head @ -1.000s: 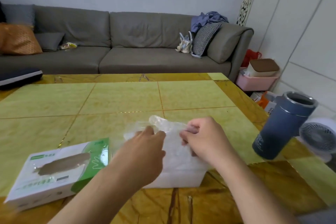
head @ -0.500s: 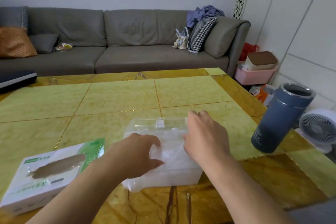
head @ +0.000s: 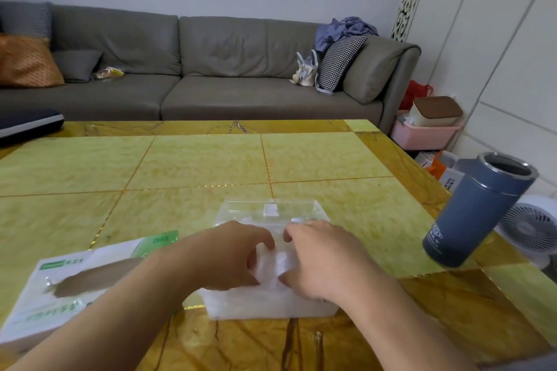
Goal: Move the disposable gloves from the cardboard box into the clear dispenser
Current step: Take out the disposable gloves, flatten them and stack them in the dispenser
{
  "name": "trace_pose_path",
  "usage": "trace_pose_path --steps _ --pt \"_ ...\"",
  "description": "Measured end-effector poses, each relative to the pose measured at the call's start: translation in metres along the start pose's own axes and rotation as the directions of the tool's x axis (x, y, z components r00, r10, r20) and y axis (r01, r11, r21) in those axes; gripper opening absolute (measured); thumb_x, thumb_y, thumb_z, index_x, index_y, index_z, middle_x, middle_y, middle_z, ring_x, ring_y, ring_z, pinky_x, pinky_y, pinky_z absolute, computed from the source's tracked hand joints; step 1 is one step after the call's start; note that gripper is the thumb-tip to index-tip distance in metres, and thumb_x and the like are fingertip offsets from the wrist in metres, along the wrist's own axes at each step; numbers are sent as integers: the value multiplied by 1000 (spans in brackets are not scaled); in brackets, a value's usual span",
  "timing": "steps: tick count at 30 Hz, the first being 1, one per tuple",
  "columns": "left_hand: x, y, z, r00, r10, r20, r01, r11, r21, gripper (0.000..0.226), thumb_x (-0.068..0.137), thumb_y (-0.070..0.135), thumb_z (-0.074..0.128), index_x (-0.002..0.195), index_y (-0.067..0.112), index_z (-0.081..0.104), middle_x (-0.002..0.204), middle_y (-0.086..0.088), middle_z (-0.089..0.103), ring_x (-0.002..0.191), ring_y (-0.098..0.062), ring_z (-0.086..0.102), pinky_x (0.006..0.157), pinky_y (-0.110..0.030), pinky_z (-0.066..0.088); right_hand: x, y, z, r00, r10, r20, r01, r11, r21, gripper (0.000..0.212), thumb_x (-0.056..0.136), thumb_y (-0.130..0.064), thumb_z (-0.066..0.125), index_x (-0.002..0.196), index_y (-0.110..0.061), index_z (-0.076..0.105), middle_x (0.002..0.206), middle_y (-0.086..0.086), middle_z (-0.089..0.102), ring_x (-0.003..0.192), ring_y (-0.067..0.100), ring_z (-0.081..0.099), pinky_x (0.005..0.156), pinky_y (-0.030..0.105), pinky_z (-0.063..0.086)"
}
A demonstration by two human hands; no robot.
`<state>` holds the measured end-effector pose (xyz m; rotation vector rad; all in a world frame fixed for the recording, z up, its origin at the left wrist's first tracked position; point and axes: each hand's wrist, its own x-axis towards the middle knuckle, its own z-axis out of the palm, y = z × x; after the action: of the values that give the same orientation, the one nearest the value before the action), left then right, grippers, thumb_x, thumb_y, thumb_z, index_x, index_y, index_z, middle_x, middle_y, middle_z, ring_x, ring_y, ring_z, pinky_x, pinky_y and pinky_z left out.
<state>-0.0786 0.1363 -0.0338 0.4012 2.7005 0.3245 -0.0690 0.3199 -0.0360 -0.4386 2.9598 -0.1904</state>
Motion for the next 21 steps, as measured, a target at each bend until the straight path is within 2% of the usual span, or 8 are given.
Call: trace_pose_path --steps 3,7,9,12,14,15,17,21 --pt "-15 -1 -14 999 9 36 -10 1000 20 59 90 22 76 137 47 52 104 23 63 96 2 64 87 -26 58 5 -3 1 999 -27 24 27 999 -35 60 81 -51 77 135 -41 52 130 -6 62 108 22 64 78 33 51" --pt "-37 23 -27 978 42 -203 -40 999 13 36 101 26 61 129 48 57 111 25 59 100 2 59 89 -22 54 17 -4 -6 981 -52 186 65 996 -65 76 83 -61 73 149 -54 36 136 -9 63 112 18 61 81 34 48" --pt "-42 38 -24 967 55 -247 -53 998 16 28 102 39 57 130 44 58 118 21 57 103 -1 58 90 -23 52 23 -8 -11 956 -47 288 74 994 -83 74 88 -61 70 152 -54 34 113 -17 65 115 19 60 87 35 51" --pt "-35 39 -9 992 -47 -118 63 990 130 32 101 42 58 131 34 53 126 8 54 111 -16 60 84 -30 49 30 -15 -13 911 4 412 47 992 -114 57 90 -53 67 143 -50 45 87 -18 55 104 21 64 83 37 53" --pt "-26 30 -2 981 -170 -98 187 960 207 23 99 31 62 118 26 51 117 1 53 98 -20 62 67 -28 40 32 -16 -11 914 23 405 27 993 -116 41 88 -45 69 126 -45 53 80 -14 54 71 15 56 72 33 49" --pt "-22 27 0 972 -213 -102 231 947 225 19 97 26 65 108 23 50 110 0 51 88 -20 60 62 -27 36 32 -16 -11 914 35 403 13 993 -116 45 87 -44 69 129 -48 52 78 -14 52 63 13 48 69 33 45" --pt "-17 26 0 963 -251 -100 268 929 255 19 94 20 69 96 21 50 98 0 49 72 -14 52 57 -25 34 30 -14 -13 911 25 412 20 994 -103 51 88 -44 70 135 -49 51 75 -16 50 61 10 42 68 32 41" --pt "-8 34 -5 961 -272 -57 277 925 259 29 89 13 70 76 19 45 77 3 49 60 -10 44 51 -23 34 27 -12 -12 922 1 387 34 996 -83 54 89 -46 69 139 -50 50 77 -17 47 65 9 41 71 32 39"
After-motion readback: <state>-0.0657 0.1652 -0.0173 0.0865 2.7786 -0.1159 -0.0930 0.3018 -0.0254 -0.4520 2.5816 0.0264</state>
